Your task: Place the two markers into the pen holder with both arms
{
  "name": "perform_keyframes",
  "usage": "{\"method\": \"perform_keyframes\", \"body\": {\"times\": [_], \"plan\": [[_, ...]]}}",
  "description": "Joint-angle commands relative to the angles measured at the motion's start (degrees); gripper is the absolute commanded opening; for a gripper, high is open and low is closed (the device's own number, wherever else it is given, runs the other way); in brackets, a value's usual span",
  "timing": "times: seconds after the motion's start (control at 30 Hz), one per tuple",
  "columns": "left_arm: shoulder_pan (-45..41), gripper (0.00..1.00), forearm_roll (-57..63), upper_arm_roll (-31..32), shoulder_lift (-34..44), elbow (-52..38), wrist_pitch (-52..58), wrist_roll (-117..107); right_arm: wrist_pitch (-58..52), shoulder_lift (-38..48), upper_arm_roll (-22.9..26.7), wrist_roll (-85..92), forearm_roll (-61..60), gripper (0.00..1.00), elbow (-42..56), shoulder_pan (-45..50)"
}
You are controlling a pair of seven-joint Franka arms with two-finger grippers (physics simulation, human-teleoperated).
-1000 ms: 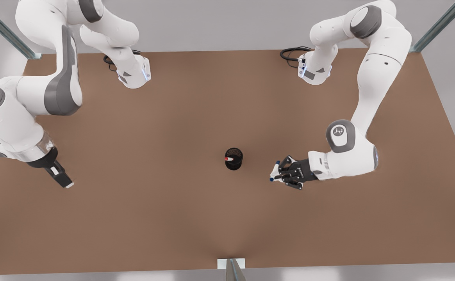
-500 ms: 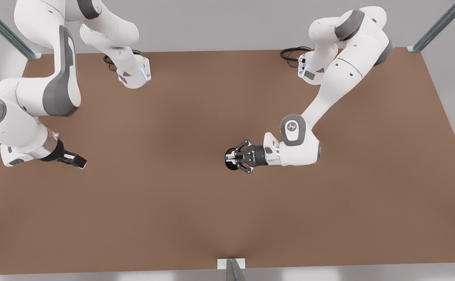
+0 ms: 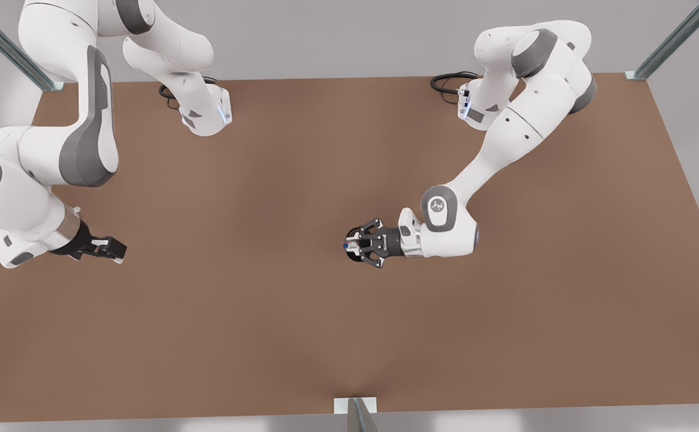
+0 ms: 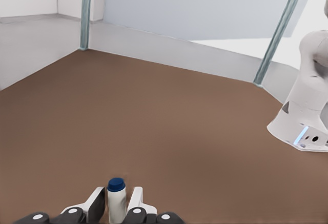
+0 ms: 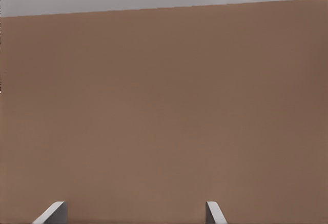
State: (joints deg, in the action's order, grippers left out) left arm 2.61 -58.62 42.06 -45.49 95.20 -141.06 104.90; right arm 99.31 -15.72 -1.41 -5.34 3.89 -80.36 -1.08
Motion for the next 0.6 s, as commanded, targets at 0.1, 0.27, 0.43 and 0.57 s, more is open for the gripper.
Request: {"method": "perform_keyframes", "body": {"times": [0.1, 0.27, 0.43, 0.57], "plan": [[1.0, 1.0, 0.3, 0.0, 0.2, -0.2, 0.1, 12.1, 0.4, -0.2, 0.0, 9.6, 0.0, 1.0, 0.2, 0.0], [3.4, 1.0, 32.4, -3.0, 1.5, -13.1, 11.6, -44.4, 0.5, -0.2, 0.1, 9.6, 0.0, 1.0, 0.2, -0.1], [12.9, 1.0, 62.0, -3.6, 8.4, -23.3, 42.1, -94.0, 0.5, -0.2, 0.1, 9.6, -0.1, 1.0, 0.5, 0.0], [21.2, 1.0, 74.1, -5.8, 19.8, -23.0, 46.3, -101.5, 0.5, -0.2, 0.1, 9.6, -0.1, 1.0, 0.5, -0.1]]}}
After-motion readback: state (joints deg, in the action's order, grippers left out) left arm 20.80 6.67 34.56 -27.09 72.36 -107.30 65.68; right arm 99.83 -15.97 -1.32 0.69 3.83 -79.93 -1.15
